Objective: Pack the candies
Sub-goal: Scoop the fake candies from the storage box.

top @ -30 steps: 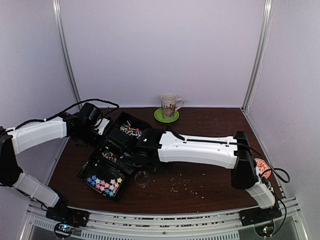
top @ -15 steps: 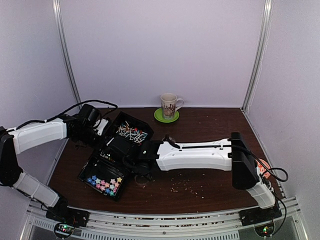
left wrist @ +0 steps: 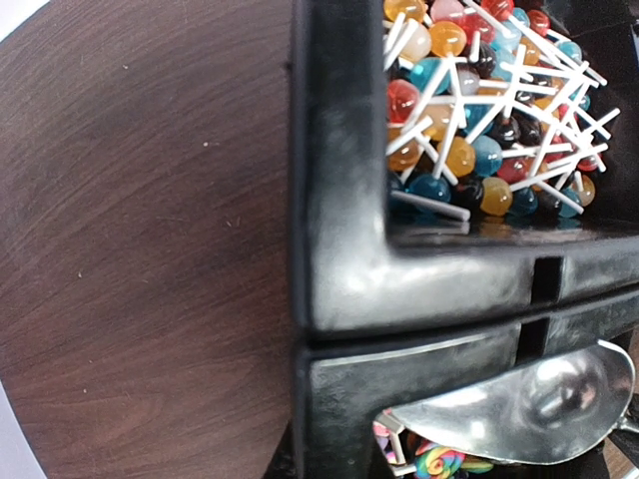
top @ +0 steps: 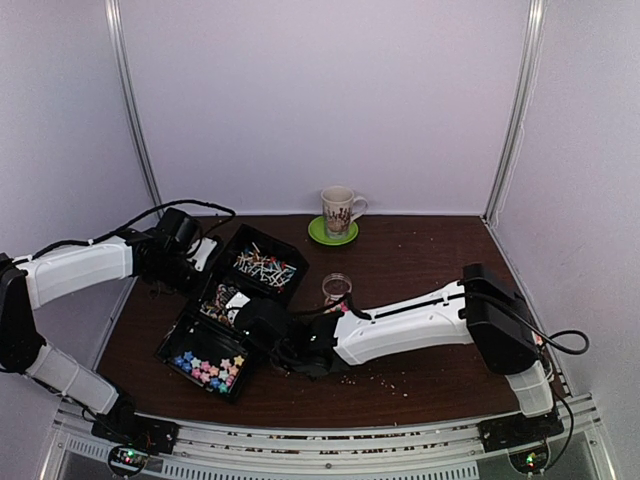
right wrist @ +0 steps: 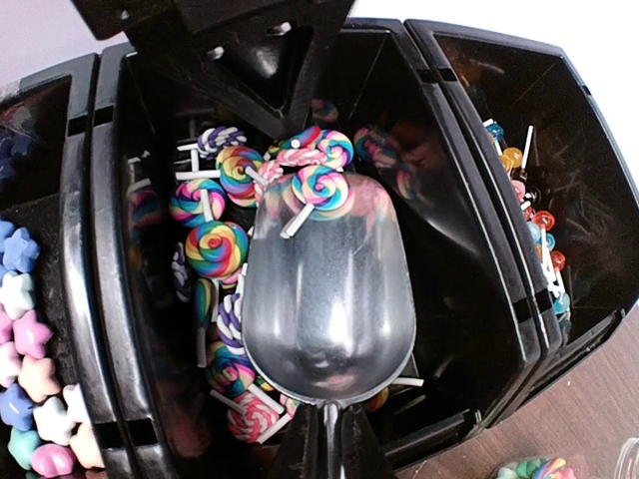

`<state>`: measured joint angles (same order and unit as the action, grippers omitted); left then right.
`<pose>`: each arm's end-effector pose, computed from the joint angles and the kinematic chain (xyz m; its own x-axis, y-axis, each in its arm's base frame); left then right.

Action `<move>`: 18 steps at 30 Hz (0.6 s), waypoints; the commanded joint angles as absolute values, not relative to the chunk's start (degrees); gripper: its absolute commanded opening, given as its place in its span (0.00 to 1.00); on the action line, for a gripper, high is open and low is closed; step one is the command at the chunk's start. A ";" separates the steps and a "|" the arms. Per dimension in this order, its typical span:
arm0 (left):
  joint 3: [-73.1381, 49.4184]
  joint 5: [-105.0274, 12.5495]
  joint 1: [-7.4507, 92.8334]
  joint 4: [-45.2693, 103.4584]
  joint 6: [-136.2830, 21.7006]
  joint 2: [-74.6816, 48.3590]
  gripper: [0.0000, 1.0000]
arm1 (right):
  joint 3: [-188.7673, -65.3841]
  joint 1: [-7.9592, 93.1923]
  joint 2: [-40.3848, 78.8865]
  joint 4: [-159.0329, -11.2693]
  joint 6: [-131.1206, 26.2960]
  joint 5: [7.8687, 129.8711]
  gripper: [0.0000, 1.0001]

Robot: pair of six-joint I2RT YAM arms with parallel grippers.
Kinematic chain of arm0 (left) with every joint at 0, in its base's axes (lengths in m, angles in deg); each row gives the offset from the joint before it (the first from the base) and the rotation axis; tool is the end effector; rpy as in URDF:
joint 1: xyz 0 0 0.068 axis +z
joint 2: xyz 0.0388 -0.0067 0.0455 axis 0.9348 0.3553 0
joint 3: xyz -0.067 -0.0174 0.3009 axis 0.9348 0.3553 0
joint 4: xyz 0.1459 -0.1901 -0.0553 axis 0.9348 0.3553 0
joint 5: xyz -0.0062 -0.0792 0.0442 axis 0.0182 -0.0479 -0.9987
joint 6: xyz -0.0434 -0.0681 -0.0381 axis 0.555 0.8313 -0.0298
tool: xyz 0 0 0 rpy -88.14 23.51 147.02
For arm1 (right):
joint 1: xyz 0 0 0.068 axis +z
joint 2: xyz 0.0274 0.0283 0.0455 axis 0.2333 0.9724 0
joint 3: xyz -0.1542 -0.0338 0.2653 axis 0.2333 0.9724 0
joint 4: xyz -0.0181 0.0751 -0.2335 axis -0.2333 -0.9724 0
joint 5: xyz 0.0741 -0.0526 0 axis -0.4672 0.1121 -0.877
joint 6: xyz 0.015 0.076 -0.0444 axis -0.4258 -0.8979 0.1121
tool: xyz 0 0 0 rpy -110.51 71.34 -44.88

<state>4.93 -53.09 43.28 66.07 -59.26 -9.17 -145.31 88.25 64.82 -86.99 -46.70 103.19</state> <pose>0.2482 -0.1228 0.2397 -0.8341 0.2196 -0.5060 0.3134 0.9436 -0.1070 0.1772 0.5143 0.1981 -0.1663 -0.5450 -0.8218 -0.7627 0.5993 -0.2431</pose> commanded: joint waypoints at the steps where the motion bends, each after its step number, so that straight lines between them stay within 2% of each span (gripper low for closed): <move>1: 1.63 -32.59 41.07 57.48 -58.93 -13.51 0.00 | -141.73 86.45 65.48 -80.69 -43.15 96.37 0.00; 5: 2.11 -28.21 41.05 56.09 -59.20 -13.67 0.00 | -147.42 86.12 68.45 -87.26 -43.66 100.75 0.00; 9: 1.13 -35.23 41.06 59.01 -59.18 -12.66 0.00 | -159.49 86.30 72.98 -103.44 -46.72 108.22 0.00; 13: 1.01 -36.51 41.12 59.43 -58.62 -11.99 0.00 | -153.16 87.79 69.83 -95.46 -42.88 116.92 0.00; 16: 1.05 -35.58 41.45 59.13 -58.62 -11.93 0.00 | -150.73 87.66 69.00 -92.62 -41.54 109.73 0.00; 18: 1.17 -32.54 41.53 58.41 -58.59 -11.99 0.00 | -145.46 87.96 67.16 -85.66 -39.28 103.87 0.00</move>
